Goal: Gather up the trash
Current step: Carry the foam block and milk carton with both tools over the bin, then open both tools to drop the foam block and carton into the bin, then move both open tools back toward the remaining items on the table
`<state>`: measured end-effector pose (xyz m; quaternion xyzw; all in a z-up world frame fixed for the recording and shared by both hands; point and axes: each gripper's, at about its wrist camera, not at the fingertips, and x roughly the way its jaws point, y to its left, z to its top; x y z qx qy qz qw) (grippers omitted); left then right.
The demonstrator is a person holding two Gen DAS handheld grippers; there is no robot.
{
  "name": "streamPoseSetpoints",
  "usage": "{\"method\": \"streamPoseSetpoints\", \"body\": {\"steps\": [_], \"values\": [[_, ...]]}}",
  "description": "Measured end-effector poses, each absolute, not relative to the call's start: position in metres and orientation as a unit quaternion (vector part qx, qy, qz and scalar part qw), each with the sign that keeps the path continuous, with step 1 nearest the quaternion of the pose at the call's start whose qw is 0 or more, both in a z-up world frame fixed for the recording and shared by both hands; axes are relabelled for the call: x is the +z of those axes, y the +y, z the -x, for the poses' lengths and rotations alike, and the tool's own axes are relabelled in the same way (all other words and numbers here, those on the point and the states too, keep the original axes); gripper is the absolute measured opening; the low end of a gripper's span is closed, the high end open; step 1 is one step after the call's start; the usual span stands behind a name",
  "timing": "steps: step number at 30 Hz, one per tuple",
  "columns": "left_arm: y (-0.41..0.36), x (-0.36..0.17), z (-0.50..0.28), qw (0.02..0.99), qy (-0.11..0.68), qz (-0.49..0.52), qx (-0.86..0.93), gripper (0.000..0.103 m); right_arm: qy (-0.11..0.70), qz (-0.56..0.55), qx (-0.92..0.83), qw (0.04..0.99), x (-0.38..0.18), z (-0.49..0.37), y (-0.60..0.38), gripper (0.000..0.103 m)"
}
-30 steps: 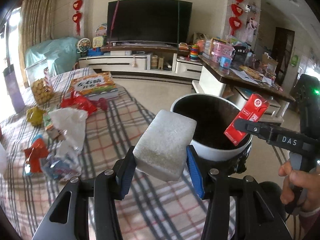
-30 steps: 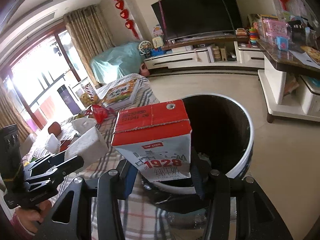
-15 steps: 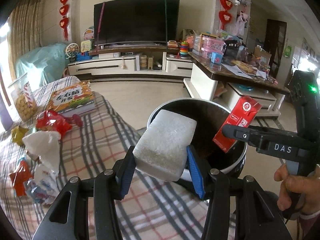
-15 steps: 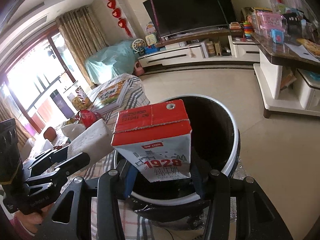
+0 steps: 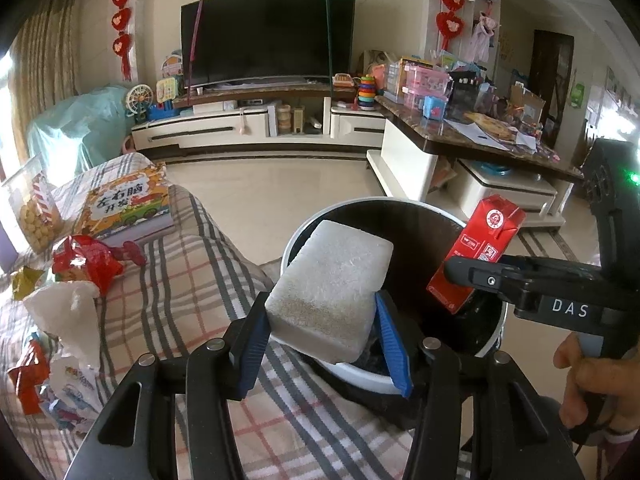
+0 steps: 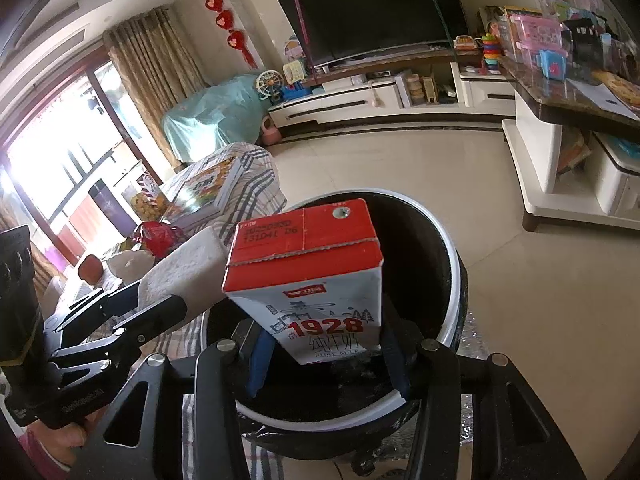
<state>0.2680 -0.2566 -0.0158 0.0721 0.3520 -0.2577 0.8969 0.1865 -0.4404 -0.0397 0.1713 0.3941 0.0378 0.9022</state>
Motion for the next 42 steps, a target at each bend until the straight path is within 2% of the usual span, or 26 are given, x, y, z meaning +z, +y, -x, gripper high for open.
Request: {"method": "streamPoseSetpoints", "body": {"steps": [6, 8, 10, 15, 20, 42], "values": [[-0.262, -0.018, -0.275, 0.894, 0.360, -0.065, -0.258, 0.061, 0.401, -0.170, 0.026, 0.900, -0.041, -0.190, -0.446, 0.053], [-0.260, -0.017, -0.274, 0.895, 0.360, -0.060, -0.257, 0.069, 0.399, -0.171, 0.020, 0.901, -0.041, -0.189, -0.448, 0.066], [-0.256, -0.017, -0.271, 0.896, 0.358, -0.055, -0.255, 0.075, 0.393, -0.177, 0.019, 0.902, -0.039, -0.186, -0.450, 0.070], [-0.240, -0.021, -0.262, 0.897, 0.366, -0.042, -0.244, 0.075, 0.381, -0.189, 0.015, 0.905, -0.035, -0.177, -0.446, 0.076], [-0.211, -0.026, -0.247, 0.902, 0.372, -0.028, -0.219, 0.075, 0.371, -0.188, 0.020, 0.909, -0.031, -0.168, -0.429, 0.088], [-0.073, -0.023, -0.169, 0.918, 0.379, 0.044, -0.106, 0.075, 0.389, -0.159, 0.121, 0.899, -0.035, -0.158, -0.303, 0.091]]}}
